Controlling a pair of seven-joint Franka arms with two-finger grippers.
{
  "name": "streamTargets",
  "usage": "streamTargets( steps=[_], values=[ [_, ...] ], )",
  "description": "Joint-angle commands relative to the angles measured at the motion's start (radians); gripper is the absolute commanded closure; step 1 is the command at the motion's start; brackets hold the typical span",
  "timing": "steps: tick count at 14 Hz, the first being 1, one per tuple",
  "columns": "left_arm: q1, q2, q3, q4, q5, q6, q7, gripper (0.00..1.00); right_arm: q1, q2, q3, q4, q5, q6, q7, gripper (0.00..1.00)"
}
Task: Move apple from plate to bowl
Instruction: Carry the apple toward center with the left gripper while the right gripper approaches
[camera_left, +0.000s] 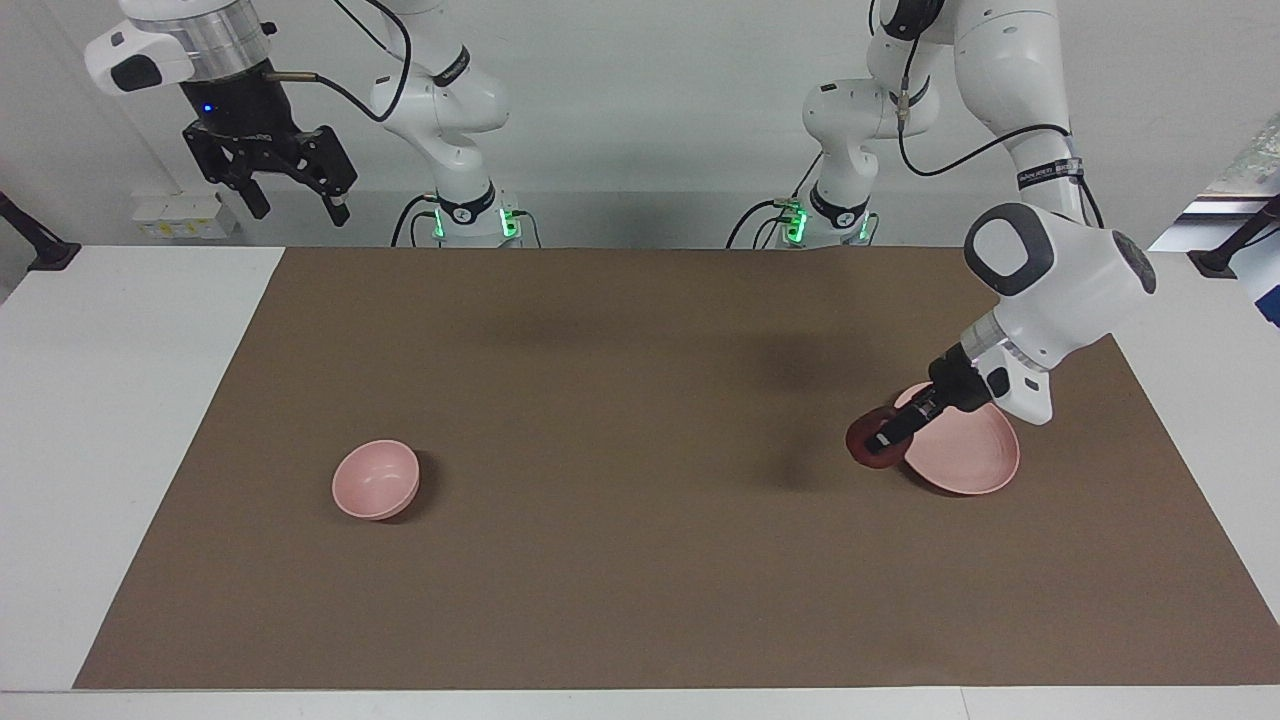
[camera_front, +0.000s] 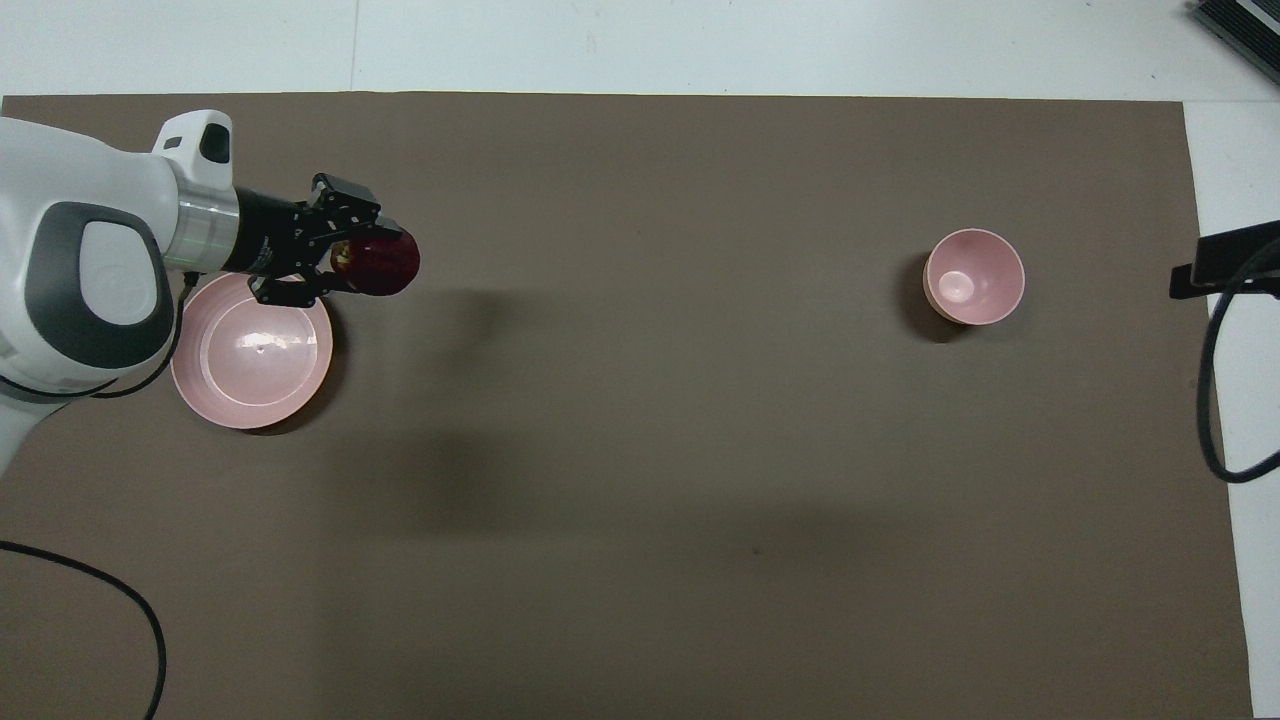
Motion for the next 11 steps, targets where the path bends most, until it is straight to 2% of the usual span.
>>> streamTargets(
  steps=[1,2,5,6,7,9,11],
  values=[
    [-0.032,0.020,-0.028,0.031,-0.132,0.010,-0.075,1.00,-0.005,-0.007,0.006,-0.080,0.029,0.089,0.028,0.00],
    [-0.036,0.020,-0.038,0.031,-0.189,0.001,-0.075,1.00,-0.003,-0.002,0.006,-0.107,0.072,0.114,0.048,0.00],
    [-0.035,0.022,-0.113,0.031,-0.246,-0.025,-0.075,1.00,0.000,0.000,0.007,-0.193,0.231,0.227,0.095,0.00],
    [-0.033,0.020,-0.134,0.031,-0.284,-0.045,-0.075,1.00,-0.002,0.001,0.006,-0.215,0.337,0.240,0.089,0.00],
    [-0.032,0.018,-0.144,0.031,-0.328,-0.081,-0.077,1.00,-0.002,0.001,0.006,-0.236,0.411,0.273,0.073,0.00],
    [-0.033,0.012,-0.145,0.028,-0.401,-0.172,-0.080,1.00,0.021,-0.007,0.007,-0.279,0.460,0.357,0.040,0.00],
    [-0.036,0.008,-0.164,0.027,-0.422,-0.230,-0.106,1.00,0.021,0.006,0.006,-0.291,0.561,0.372,-0.036,0.00]
  ],
)
